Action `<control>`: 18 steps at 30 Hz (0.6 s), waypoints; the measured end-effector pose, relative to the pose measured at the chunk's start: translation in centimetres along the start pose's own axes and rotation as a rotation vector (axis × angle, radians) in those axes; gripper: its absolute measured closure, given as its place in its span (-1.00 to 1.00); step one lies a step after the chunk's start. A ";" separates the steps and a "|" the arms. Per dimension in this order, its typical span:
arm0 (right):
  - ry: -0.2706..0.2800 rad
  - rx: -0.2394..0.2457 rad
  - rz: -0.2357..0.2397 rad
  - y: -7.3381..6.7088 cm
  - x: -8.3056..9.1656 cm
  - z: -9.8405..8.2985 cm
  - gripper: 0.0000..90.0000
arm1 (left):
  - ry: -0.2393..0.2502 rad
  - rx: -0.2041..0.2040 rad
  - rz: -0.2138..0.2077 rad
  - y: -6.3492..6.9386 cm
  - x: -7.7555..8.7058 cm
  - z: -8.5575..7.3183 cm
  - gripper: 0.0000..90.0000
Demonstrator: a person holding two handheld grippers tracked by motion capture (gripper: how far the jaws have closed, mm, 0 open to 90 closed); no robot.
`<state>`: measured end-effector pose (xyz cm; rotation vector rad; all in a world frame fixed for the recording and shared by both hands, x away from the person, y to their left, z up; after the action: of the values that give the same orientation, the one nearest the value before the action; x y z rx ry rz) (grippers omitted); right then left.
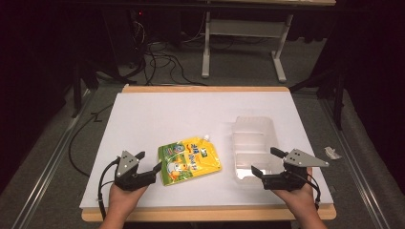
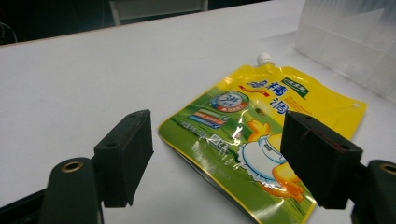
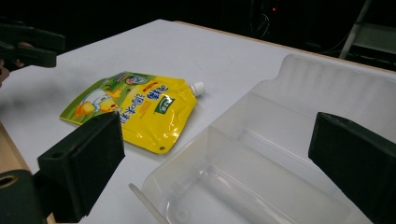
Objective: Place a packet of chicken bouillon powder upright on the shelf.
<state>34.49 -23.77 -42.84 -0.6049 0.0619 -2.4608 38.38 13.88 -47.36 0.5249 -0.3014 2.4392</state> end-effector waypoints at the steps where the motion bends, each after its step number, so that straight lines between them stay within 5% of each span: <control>1: 0.001 -0.003 0.000 0.1 0.0 0.0 -0.94 | 0.002 0.014 0.005 -0.3 0.1 0.0 -0.42; 18: 0.011 -0.013 -0.041 0.7 0.7 0.0 -0.96 | 0.026 0.015 0.015 -1.1 0.7 0.3 -0.60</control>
<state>34.40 -24.76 -42.74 -0.6040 0.0707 -2.5056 38.65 15.04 -46.64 0.4986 -0.2771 2.4630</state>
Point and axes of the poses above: each handheld gripper's, and its own axes: x roughly backward along the jaws, z roughly out of its top, y roughly to its right, the point moved 8 cm from there along -x, roughly forward along the jaws, and after that the axes turned 8 degrees about -x, right-handed, at the moved point
